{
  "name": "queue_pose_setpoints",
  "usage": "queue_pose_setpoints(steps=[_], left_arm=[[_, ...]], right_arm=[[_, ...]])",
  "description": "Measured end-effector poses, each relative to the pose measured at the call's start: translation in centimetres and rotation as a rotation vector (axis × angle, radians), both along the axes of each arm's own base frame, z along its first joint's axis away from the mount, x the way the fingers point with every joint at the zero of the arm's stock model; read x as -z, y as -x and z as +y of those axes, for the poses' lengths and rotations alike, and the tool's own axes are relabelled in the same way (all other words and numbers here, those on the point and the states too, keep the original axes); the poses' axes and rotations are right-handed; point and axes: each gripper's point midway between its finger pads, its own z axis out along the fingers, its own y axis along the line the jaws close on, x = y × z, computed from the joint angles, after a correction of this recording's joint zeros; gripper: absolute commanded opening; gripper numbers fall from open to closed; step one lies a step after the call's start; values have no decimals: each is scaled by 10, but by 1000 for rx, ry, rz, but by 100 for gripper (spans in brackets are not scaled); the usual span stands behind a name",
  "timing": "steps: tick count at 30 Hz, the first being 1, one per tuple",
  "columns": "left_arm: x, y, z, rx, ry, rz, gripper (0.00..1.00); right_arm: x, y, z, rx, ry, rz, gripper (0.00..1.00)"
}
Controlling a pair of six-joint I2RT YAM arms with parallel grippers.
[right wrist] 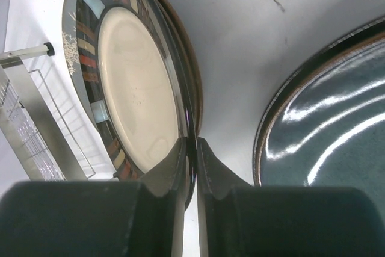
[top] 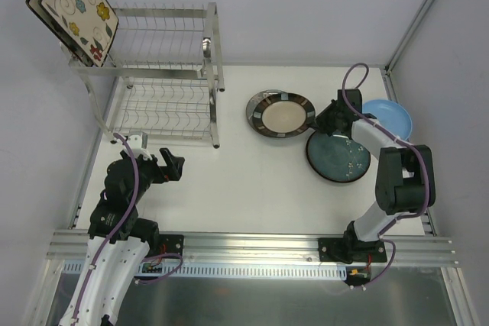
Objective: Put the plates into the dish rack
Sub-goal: Grab a plate with the right arm
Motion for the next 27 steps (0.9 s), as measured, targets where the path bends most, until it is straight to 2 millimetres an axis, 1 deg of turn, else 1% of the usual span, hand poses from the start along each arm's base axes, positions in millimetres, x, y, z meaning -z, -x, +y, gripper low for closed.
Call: queue_pose_setpoints(steps=[4, 13, 19, 23, 27], left_arm=[[0, 0, 0, 1, 0, 0, 99], [0, 0, 0, 1, 0, 0, 99], [0, 0, 0, 1, 0, 0, 99], [0, 0, 0, 1, 0, 0, 99], [0, 0, 0, 1, 1, -1, 99]], right_arm=[[4, 7, -2, 4, 0, 9, 0], [8, 13, -3, 13, -5, 18, 0], [7, 18, -6, 21, -6, 24, 1], [8, 19, -8, 26, -5, 30, 9], [10, 20, -9, 28, -6, 32, 14]])
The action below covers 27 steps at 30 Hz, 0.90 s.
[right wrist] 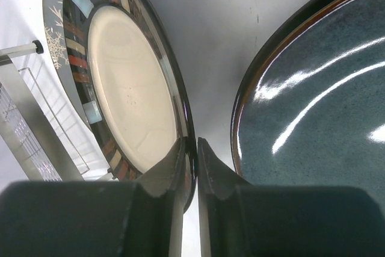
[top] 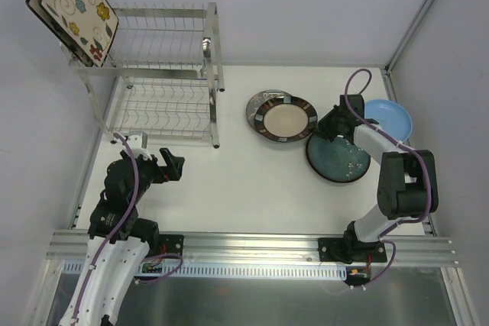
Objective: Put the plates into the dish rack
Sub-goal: Grab a plate with the right arm
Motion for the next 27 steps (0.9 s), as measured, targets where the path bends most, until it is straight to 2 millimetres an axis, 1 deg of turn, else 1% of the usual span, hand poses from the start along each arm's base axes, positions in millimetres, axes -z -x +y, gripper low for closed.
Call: queue_pose_setpoints(steps=[2, 10, 13, 17, 23, 27], left_arm=[[0, 0, 0, 0, 0, -1, 99], [0, 0, 0, 0, 0, -2, 99], [0, 0, 0, 0, 0, -2, 99], [0, 0, 0, 0, 0, -2, 99], [0, 0, 0, 0, 0, -2, 99], [0, 0, 0, 0, 0, -2, 99]], right_arm=[[1, 0, 0, 1, -1, 0, 16], [2, 1, 0, 0, 0, 2, 22], [2, 1, 0, -1, 1, 2, 27], [3, 2, 0, -2, 0, 4, 31], [8, 1, 2, -14, -9, 12, 35], [11, -1, 4, -24, -20, 17, 40]])
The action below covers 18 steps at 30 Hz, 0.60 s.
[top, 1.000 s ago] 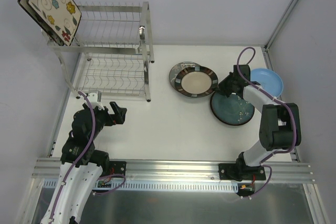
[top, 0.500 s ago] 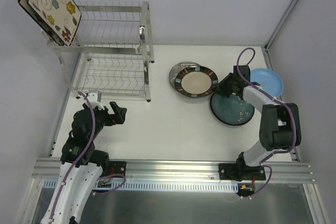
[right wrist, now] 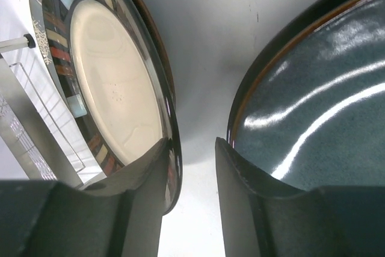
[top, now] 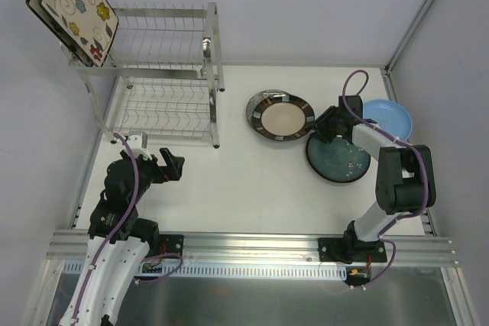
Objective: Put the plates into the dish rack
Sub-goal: Grab a plate with the right arm
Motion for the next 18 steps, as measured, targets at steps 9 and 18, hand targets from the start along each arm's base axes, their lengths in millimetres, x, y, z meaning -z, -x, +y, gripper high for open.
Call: queue_pose_setpoints(steps=[9, 18], left_arm=[[0, 0, 0, 0, 0, 0, 99], [2, 0, 0, 0, -1, 5, 99]], right_arm=[[5, -13, 4, -11, -9, 9, 42], [11, -32, 12, -26, -14, 0, 41]])
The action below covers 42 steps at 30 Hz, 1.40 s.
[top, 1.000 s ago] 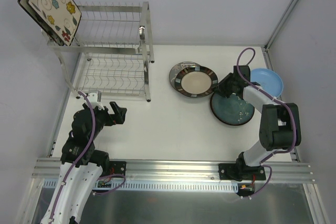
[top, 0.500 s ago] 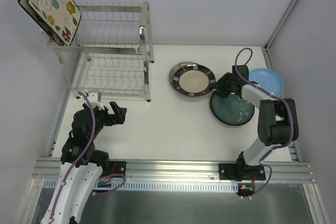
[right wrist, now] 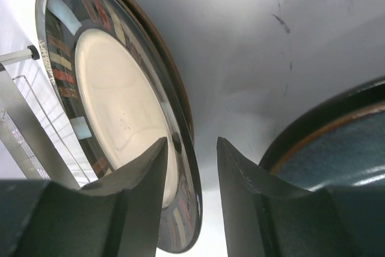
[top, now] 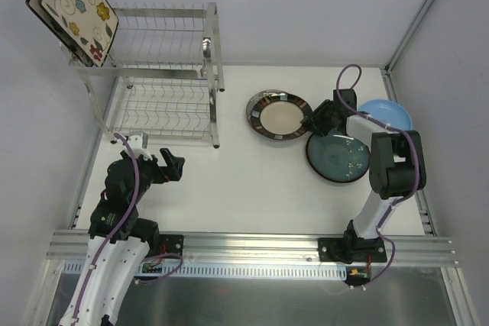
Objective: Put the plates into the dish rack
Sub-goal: Grab a plate with the right arm
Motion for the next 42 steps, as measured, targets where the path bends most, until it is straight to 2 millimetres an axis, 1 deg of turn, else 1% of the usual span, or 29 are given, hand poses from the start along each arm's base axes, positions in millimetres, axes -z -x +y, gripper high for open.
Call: queue_pose_setpoints(steps=[4, 5, 7, 8, 11, 17, 21, 27, 34, 38, 42], left_arm=[[0, 0, 0, 0, 0, 0, 99], [0, 0, 0, 0, 0, 0, 99], [0, 0, 0, 0, 0, 0, 99], [0, 0, 0, 0, 0, 0, 99], [0, 0, 0, 0, 0, 0, 99], [0, 0, 0, 1, 0, 0, 99], [0, 0, 0, 1, 1, 0, 99], [-1, 1, -3, 0, 32, 8, 99], [-4, 3, -16, 41, 103, 41, 99], [-16, 3, -25, 72, 150, 57, 99], [-32, 3, -36, 107, 204, 67, 99]], right_arm=[[5, -3, 3, -5, -3, 5, 38], [5, -3, 3, -6, -5, 3, 32], [3, -4, 5, -11, -12, -2, 26], [2, -5, 5, -13, -16, -7, 22], [-1, -6, 9, -28, -31, -18, 15], [-6, -7, 10, -32, -36, -32, 6], [-16, -6, 10, -34, -39, -52, 1], [-41, -2, 8, -31, -37, -92, 0], [-45, 12, 0, -18, -17, -72, 1], [-55, 23, -2, -19, -20, -82, 1], [-74, 32, -1, -31, -31, -130, 1]])
